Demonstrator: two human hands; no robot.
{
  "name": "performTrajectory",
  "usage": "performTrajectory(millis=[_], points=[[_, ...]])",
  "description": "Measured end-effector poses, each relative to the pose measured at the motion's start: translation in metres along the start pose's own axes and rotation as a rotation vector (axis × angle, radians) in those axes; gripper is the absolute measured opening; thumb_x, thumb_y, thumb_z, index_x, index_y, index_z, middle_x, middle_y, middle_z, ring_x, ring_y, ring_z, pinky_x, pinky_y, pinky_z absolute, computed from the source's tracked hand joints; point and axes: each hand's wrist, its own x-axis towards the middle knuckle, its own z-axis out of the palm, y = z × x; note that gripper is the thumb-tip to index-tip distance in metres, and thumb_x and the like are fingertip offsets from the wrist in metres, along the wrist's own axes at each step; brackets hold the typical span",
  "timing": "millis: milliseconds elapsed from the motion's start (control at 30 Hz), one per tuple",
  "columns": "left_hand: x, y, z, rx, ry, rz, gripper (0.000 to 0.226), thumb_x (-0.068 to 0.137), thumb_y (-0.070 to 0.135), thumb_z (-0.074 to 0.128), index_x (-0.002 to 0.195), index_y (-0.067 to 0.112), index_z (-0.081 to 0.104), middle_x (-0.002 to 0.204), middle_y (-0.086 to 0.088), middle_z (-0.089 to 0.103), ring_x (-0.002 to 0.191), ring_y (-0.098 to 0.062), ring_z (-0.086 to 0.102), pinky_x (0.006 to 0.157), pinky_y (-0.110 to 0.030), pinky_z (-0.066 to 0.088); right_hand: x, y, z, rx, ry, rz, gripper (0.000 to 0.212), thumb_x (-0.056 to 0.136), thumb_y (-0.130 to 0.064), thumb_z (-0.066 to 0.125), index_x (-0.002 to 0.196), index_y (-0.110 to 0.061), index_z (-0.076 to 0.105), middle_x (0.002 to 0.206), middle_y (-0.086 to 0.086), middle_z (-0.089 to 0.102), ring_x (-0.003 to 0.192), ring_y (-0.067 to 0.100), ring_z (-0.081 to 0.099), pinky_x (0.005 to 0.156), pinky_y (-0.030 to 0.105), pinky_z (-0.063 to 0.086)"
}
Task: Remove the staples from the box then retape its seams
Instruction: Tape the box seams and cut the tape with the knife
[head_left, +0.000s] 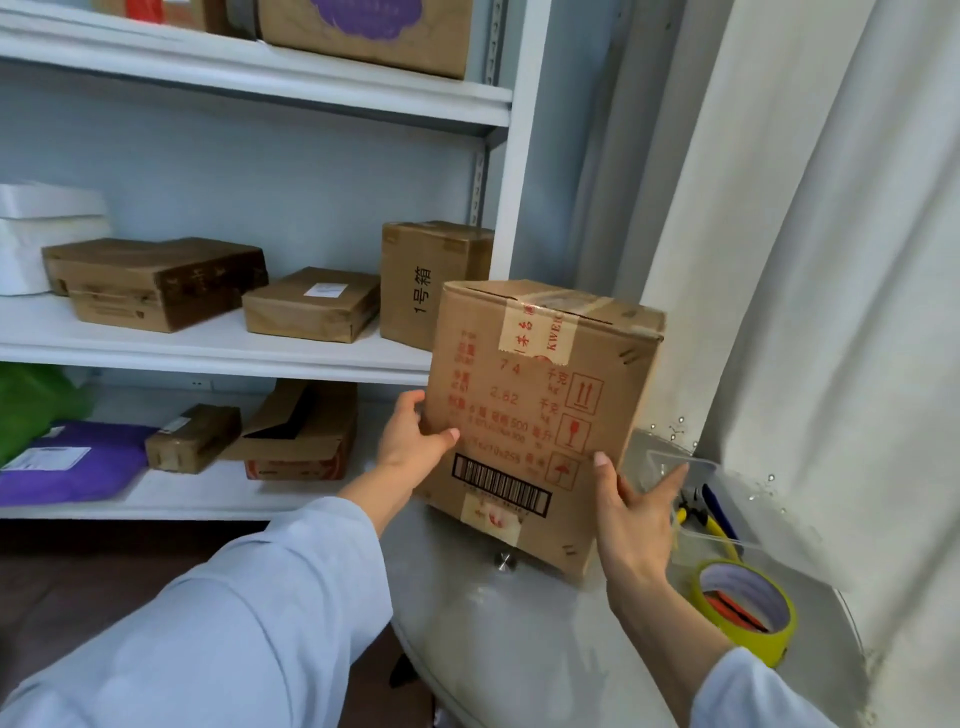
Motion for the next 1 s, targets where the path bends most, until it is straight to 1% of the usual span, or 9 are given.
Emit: performTrajectory(millis=[100, 233, 300, 367, 533, 600, 700, 833, 1000], points=[[-0.002, 0.033, -0.010, -0.044, 0.041, 0.138, 0.054, 0.090, 0.012, 0.062, 0.139, 0.024, 0.042, 0.139, -0.003, 0.049, 0.129, -0.021, 0.044, 0.104, -0.038, 0.036, 0.012, -0.035, -0.018, 0.031, 0.019, -0.042, 0.078, 0.096, -0.048, 0.041, 0.153, -0.027, -0.007, 0.145, 0.001, 0.047, 0.139, 0.028, 0.034, 0.110, 0.042, 0.027], [0.001, 0.082, -0.027, -0.142, 0.021, 0.299, 0.048, 0.091, 0.010, 0.060, 0.136, 0.022, 0.049, 0.138, 0.000, 0.050, 0.127, -0.014, 0.045, 0.096, -0.024, 0.039, 0.028, -0.085, -0.036, 0.143, 0.027, -0.081, 0.068, 0.099, -0.045, 0.034, 0.153, -0.030, -0.004, 0.156, 0.002, 0.029, 0.142, 0.028, 0.027, 0.113, 0.039, 0.021], [0.000, 0.098, -0.031, -0.155, -0.006, 0.334, 0.044, 0.092, 0.010, 0.058, 0.135, 0.020, 0.051, 0.137, 0.002, 0.052, 0.122, -0.011, 0.048, 0.081, -0.014, 0.041, 0.035, -0.099, -0.041, 0.170, 0.034, -0.088, 0.070, 0.097, -0.046, 0.035, 0.153, -0.031, -0.005, 0.157, 0.004, 0.026, 0.140, 0.030, 0.031, 0.112, 0.041, 0.025], [-0.001, 0.103, -0.029, -0.147, -0.021, 0.330, 0.043, 0.093, 0.007, 0.054, 0.134, 0.020, 0.051, 0.135, 0.004, 0.054, 0.113, -0.008, 0.051, 0.067, -0.012, 0.040, 0.039, -0.105, -0.043, 0.181, 0.031, -0.082, 0.073, 0.096, -0.047, 0.037, 0.152, -0.030, -0.007, 0.156, 0.006, 0.026, 0.138, 0.032, 0.032, 0.111, 0.043, 0.027], [-0.003, 0.103, -0.019, -0.302, 0.066, 0.275, 0.046, 0.093, 0.005, 0.054, 0.137, 0.016, 0.047, 0.134, 0.002, 0.053, 0.113, -0.010, 0.051, 0.083, -0.021, 0.043, 0.028, -0.106, -0.048, 0.257, -0.034, -0.112, 0.075, 0.098, -0.043, 0.040, 0.152, -0.028, -0.010, 0.152, -0.006, 0.030, 0.143, 0.022, 0.024, 0.115, 0.038, 0.019], [-0.008, 0.100, -0.013, -0.366, 0.106, 0.199, 0.044, 0.095, 0.018, 0.055, 0.138, 0.018, 0.045, 0.127, 0.004, 0.053, 0.106, -0.010, 0.050, 0.079, -0.022, 0.041, 0.024, -0.102, -0.047, 0.263, -0.049, -0.126, 0.074, 0.100, -0.042, 0.040, 0.153, -0.026, -0.009, 0.144, -0.013, 0.033, 0.144, 0.018, 0.021, 0.116, 0.035, 0.015], [-0.016, 0.081, 0.000, -0.390, 0.062, 0.103, 0.042, 0.095, 0.046, 0.048, 0.130, 0.022, 0.050, 0.119, 0.002, 0.058, 0.100, -0.012, 0.053, 0.074, -0.027, 0.041, 0.022, -0.096, -0.042, 0.243, -0.050, -0.108, 0.072, 0.099, -0.046, 0.037, 0.153, -0.027, -0.008, 0.154, -0.005, 0.030, 0.145, 0.022, 0.017, 0.115, 0.036, 0.014], [-0.010, 0.073, 0.008, -0.245, 0.011, 0.130, 0.049, 0.092, 0.050, 0.049, 0.133, 0.024, 0.043, 0.132, 0.002, 0.053, 0.121, -0.020, 0.049, 0.103, -0.041, 0.041, 0.037, -0.094, -0.032, 0.184, -0.012, -0.105, 0.068, 0.099, -0.051, 0.031, 0.153, -0.030, -0.005, 0.157, -0.003, 0.026, 0.146, 0.028, 0.018, 0.116, 0.041, 0.014], [0.007, 0.081, 0.002, -0.087, 0.141, 0.246, 0.045, 0.093, 0.045, 0.051, 0.130, 0.021, 0.045, 0.128, 0.000, 0.055, 0.119, -0.020, 0.052, 0.100, -0.040, 0.045, 0.049, -0.099, -0.025, 0.166, -0.001, -0.151, 0.065, 0.099, -0.051, 0.029, 0.153, -0.033, -0.003, 0.157, -0.005, 0.024, 0.145, 0.026, 0.020, 0.116, 0.039, 0.015]])
